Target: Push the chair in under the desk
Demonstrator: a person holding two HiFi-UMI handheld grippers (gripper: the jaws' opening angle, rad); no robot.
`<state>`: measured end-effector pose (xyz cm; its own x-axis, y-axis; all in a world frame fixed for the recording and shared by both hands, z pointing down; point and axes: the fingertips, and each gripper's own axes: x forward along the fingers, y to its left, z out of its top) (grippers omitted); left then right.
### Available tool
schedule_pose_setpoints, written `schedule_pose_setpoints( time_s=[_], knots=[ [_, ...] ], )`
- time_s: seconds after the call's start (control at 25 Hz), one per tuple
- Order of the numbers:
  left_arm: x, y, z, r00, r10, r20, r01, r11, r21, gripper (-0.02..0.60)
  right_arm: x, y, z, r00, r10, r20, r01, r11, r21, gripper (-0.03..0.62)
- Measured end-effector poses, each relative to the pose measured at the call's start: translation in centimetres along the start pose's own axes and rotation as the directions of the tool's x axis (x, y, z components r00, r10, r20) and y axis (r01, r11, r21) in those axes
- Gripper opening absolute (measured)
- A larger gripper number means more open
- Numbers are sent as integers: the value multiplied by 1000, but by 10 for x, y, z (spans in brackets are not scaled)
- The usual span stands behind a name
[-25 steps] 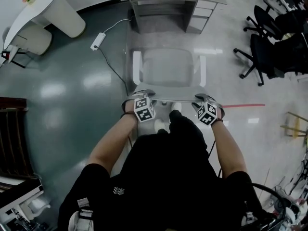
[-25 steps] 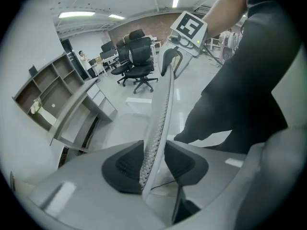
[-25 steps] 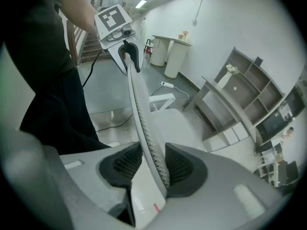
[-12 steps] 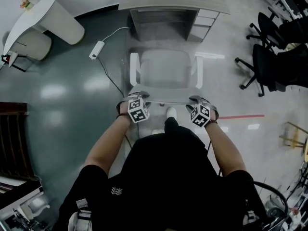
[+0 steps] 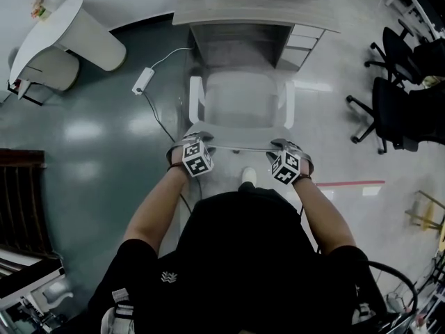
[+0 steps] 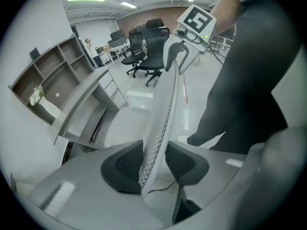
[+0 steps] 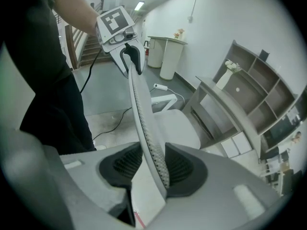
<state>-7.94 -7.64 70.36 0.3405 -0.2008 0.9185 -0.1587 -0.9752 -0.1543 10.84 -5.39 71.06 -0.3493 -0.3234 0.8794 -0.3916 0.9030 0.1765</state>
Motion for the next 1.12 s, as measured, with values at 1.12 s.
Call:
schedule_pose_setpoints(
  time_s=[1.12],
  knots=[
    [47,200,24,1000,-8,-25,8,1000,0,153,65,-191,53,1000,16,-21,-17,1000,-14,149]
  ],
)
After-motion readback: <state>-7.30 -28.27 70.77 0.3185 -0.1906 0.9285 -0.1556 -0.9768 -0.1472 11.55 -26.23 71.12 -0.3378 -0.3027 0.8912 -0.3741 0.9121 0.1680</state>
